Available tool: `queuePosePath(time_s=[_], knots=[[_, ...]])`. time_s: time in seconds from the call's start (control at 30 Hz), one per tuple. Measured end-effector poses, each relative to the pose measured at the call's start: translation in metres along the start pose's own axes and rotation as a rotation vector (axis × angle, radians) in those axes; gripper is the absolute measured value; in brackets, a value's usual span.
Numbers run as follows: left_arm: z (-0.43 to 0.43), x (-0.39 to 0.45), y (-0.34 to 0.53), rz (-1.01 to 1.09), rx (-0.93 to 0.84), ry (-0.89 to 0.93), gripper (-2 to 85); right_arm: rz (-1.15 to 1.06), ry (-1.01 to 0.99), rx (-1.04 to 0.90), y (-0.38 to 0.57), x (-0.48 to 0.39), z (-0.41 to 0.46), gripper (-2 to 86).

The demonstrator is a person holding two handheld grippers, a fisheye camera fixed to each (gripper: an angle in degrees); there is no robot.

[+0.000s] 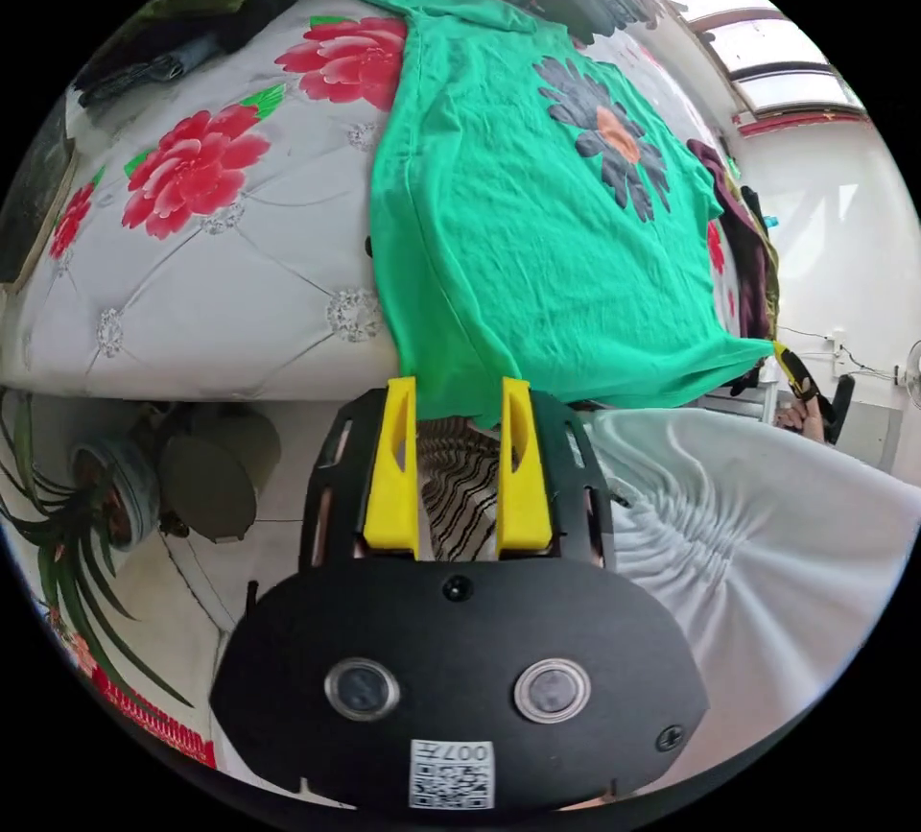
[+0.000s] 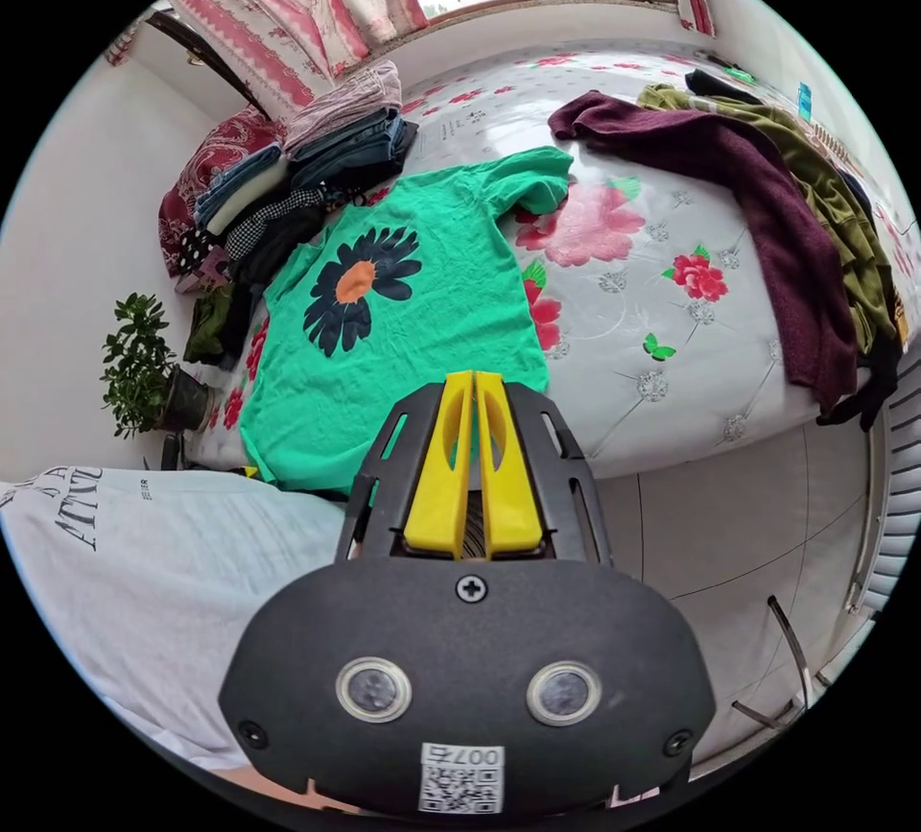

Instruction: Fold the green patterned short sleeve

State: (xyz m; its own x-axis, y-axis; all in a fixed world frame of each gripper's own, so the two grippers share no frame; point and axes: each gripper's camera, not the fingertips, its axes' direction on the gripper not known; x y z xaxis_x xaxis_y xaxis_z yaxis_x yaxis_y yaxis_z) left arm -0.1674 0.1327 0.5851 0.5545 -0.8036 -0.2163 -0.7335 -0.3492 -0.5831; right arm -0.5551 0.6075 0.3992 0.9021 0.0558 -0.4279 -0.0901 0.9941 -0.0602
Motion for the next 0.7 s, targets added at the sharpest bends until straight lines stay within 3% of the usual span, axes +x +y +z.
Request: queuePosePath(time_s=[0.1,0.3,0.4,0.53,0.7], knots=[[-0.001,-0.009,0.001,0.013,0.009,-0.026,0.5,0.003,0.014,-0.008,0.004,-0.003,0.002,-0.2],[-0.041,-0.038,0.012,-0.022,0.141,0.112,-0.8,0.041,-0.016,-0.006,0.007,0.016,0.001,-0.2],[-0.06,-0.054,0.022,-0.047,0.16,0.079,-0.7,0.048,-0.041,0.008,0.003,0.024,0.0,-0.2],[-0.064,-0.065,0.041,-0.074,0.189,0.049,1.4,0.058,-0.047,0.002,0.0,0.028,0.014,-0.2],[-0.041,-0.06,0.059,-0.12,0.226,0.145,11.9,0.071,-0.073,-0.034,0.001,0.028,0.037,-0.2]])
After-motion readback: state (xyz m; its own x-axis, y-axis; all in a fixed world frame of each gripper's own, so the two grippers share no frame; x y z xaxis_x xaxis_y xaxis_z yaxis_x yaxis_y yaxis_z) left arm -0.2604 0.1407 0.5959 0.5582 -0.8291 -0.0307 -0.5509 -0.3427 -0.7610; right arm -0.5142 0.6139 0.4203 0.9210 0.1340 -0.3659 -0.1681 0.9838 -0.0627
